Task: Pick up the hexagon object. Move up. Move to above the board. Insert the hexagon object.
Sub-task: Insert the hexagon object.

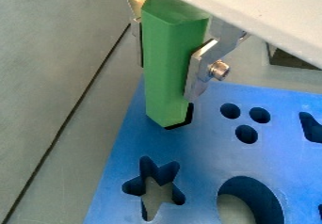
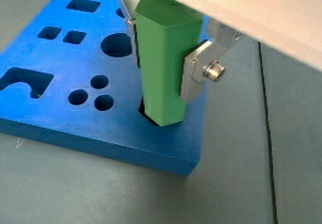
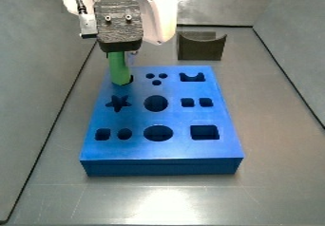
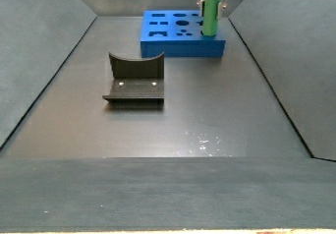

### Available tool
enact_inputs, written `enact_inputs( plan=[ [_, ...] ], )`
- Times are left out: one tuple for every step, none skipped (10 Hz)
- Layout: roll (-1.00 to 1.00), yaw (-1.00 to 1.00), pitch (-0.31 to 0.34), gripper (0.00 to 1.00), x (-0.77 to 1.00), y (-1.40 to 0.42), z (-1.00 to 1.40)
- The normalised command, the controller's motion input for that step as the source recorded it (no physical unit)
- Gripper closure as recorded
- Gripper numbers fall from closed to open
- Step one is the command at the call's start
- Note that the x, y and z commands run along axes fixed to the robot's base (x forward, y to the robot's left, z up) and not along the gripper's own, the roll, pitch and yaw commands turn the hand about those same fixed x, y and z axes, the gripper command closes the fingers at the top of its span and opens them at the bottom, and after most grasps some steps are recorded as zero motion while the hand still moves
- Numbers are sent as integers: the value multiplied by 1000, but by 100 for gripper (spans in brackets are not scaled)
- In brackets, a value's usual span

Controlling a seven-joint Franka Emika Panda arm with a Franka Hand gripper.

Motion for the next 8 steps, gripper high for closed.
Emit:
enact_inputs(
  plan=[
    [-311,-269,-283,100,0,-3,-751],
    [-406,-243,-329,100,120,11,-446],
    [83,0,6,100,0,0,-140],
    [331,0,226,100,0,0,-723],
    [160,-23,134,100,0,0,-754],
    [6,0,0,100,0,0,0],
    [97,0,-37,100,0,0,-183],
    [6,0,0,100,0,0,-914]
  ],
)
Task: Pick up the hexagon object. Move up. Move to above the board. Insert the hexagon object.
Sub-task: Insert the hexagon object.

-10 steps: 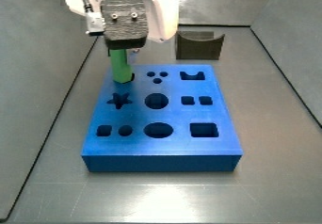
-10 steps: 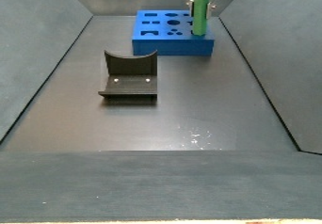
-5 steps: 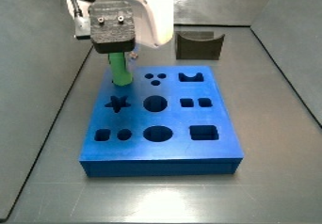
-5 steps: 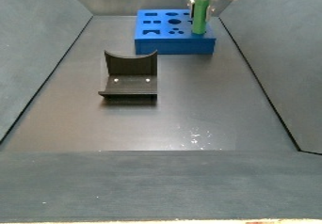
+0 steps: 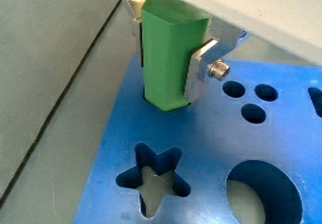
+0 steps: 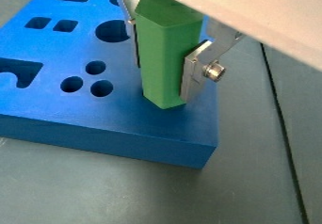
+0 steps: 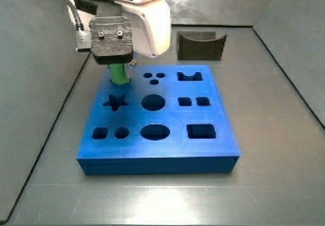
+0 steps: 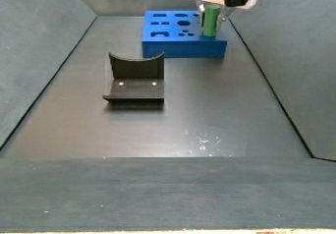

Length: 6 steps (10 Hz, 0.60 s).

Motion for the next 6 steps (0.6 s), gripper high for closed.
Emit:
enact_inputs(
  plan=[
    [0,0,-6,100,29,0,-1000],
    [0,0,-126,100,0,0,-83],
    [0,0,0,100,-14,0,-11],
    [300,-40,-14,100,-20,-57,-843],
    [297,-126,0,100,0,-77,-1000],
    [231,-143,0,100,0,-109,-1000]
  ],
)
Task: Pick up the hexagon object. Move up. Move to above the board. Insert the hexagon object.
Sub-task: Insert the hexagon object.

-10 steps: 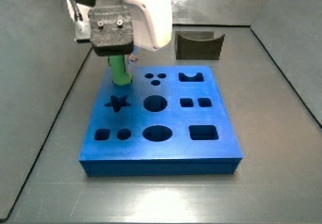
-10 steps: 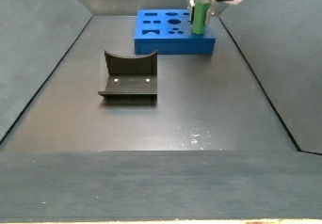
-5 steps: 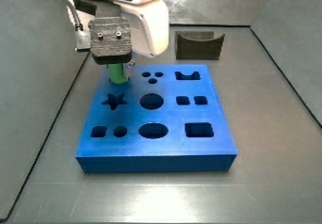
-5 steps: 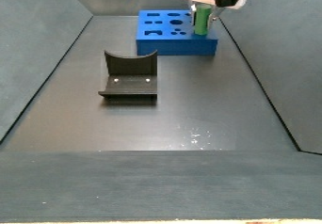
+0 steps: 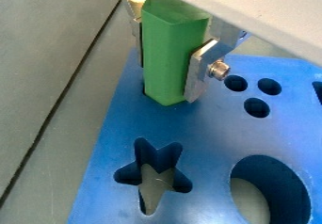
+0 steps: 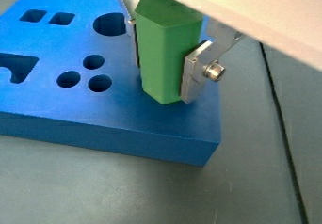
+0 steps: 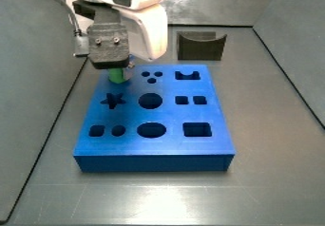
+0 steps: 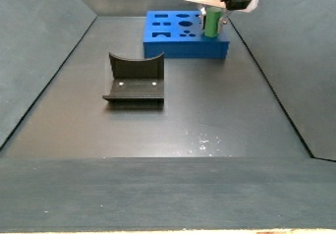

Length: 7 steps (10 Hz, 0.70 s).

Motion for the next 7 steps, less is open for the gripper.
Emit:
enact_inputs(
  plan=[
    [209,-134,-9,100,0,-134,-1000],
    [97,-77,0,100,0,0,-1000],
    [0,-23,0,100,114,0,-589],
    [106,0,0,100,-31,0,-229],
    [20,0,0,100,-26,0,-917],
    [37,-17,0,100,-20,-11,-1000],
    [23,-23,0,100,0,-17,-1000]
  ],
)
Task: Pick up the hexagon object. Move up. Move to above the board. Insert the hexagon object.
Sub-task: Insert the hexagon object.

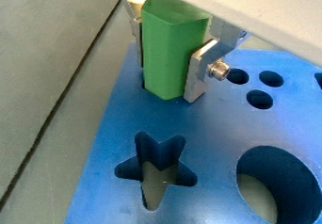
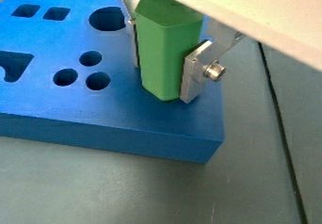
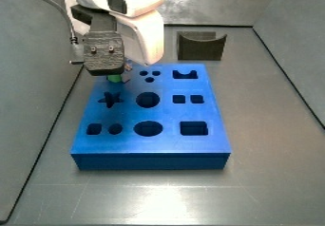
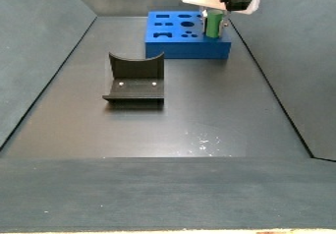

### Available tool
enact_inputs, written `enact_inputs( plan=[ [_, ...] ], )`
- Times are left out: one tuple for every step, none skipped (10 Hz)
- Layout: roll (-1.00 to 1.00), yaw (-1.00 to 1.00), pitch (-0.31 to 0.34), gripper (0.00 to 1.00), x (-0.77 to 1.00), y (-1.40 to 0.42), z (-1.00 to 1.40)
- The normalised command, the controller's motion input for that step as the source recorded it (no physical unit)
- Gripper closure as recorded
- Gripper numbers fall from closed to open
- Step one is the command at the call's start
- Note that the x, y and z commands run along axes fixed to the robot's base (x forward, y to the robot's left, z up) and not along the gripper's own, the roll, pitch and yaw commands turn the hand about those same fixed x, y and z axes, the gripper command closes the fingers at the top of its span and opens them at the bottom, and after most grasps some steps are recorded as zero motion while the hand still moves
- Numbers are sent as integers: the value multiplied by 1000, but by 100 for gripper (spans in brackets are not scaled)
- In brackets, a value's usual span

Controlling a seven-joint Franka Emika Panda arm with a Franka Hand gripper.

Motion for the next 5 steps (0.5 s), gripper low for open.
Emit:
enact_inputs(
  plan=[
    [0,0,83,100,29,0,-789],
    [0,0,-60,100,0,0,-29],
    [220,0,-140,100,0,17,-297],
    [197,0,-120,100,0,0,-191],
    [43,0,-191,100,0,0,-94]
  ],
)
